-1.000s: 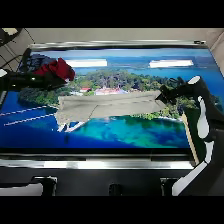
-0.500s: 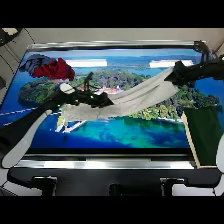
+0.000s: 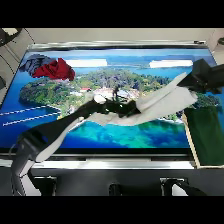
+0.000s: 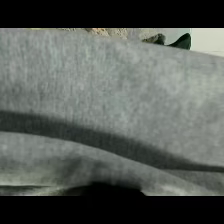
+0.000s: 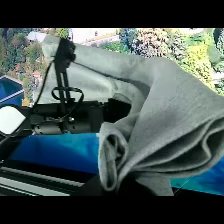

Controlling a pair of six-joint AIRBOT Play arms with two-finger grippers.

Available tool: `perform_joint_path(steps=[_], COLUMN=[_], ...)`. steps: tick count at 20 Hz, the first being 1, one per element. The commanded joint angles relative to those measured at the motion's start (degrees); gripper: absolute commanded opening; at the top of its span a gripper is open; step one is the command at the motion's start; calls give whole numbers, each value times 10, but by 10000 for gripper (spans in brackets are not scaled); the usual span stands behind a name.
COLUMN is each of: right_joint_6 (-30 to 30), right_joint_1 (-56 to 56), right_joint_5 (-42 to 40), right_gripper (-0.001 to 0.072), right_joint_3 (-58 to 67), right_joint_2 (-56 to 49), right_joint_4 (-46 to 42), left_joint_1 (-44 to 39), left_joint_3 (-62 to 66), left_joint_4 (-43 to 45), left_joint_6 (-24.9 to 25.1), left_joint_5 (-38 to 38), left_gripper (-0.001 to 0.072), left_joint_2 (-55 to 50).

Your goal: Fold the shirts.

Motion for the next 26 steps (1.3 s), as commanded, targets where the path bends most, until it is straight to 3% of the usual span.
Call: perform_joint_path(steps=[1, 4, 8, 14, 18, 23, 24, 25, 26], right_joint_6=[18, 17, 11, 14, 15, 26, 37, 44, 44], right_joint_1=[0, 0, 33, 226, 282, 309, 310, 311, 312], right_joint_5=[2, -28, -57, -243, -284, -290, -288, -286, -283], right_gripper=[53, 52, 52, 53, 54, 56, 80, 208, 404], right_joint_3=[0, -2, -2, -2, -2, -2, -2, -2, -2], right_joint_2=[37, 25, -27, -129, -222, -310, -323, -334, -341], right_joint_4=[-18, -16, -13, 20, 99, 119, 121, 125, 127], left_joint_1=[-51, -23, 92, 302, 396, 409, 404, 398, 392], left_joint_3=[30, 32, 32, 32, 31, 31, 31, 31, 28], left_joint_4=[-55, -31, 121, 352, 414, 432, 432, 432, 432], left_joint_6=[-21, 12, -29, -36, -35, -26, -26, -26, -26], left_joint_5=[17, 19, -15, -143, -209, -222, -222, -222, -218], left_gripper=[31, 28, 28, 29, 30, 30, 30, 30, 30], left_joint_2=[-45, -31, 66, 259, 346, 386, 386, 386, 386])
